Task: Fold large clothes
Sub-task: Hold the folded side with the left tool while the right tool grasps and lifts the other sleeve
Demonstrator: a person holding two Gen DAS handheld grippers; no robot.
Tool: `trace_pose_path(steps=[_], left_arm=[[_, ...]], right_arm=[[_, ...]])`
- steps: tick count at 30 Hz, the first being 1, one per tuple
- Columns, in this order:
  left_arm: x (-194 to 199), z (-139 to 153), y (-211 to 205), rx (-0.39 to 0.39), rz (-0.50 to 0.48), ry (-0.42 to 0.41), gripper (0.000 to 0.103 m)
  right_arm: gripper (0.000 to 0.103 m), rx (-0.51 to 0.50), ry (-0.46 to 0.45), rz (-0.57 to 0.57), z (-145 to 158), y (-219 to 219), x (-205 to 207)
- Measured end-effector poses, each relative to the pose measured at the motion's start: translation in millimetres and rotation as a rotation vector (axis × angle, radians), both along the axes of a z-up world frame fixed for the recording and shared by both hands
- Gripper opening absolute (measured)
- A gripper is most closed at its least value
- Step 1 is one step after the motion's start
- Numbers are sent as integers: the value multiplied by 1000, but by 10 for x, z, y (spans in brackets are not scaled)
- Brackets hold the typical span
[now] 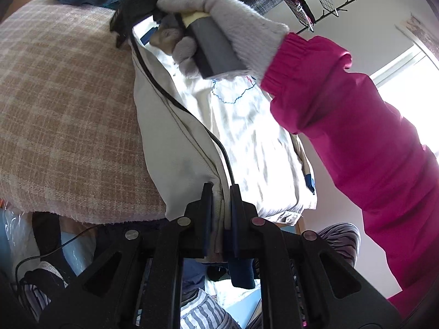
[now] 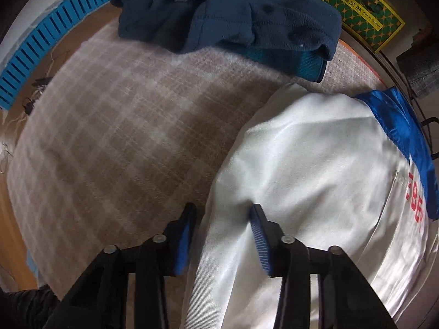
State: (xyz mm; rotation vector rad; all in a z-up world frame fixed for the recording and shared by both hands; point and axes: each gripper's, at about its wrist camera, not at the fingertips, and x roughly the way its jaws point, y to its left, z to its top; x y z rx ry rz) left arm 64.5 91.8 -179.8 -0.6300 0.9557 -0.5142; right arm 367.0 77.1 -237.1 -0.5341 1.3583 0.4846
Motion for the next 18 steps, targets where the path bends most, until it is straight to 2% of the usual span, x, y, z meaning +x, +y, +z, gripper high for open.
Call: trace_pose_path(steps=[1, 2, 3, 6, 12, 15, 18], left_arm=[[2, 0, 1, -2, -1, 2, 10], [2, 5, -7, 0, 0, 2, 10], [-2, 11, -20, 4, 0, 1, 10], [3, 49, -64, 14, -10, -3, 10], [14, 207, -320, 76, -71, -35, 10], [33, 313, -494, 113, -114, -57, 10], [48, 402, -679, 157, -162, -77, 10]], right_arm=[[27, 17, -18, 2, 22, -13, 4], [14, 11, -32, 4, 32, -27, 10], [6, 26, -33, -1, 48, -63, 24], [2, 153, 4, -52, 157, -287, 88], [1, 479, 47, -190, 453, -989, 196], [1, 604, 51, -264, 567, -1390, 258], [1, 686, 30, -311, 659, -1772, 272]])
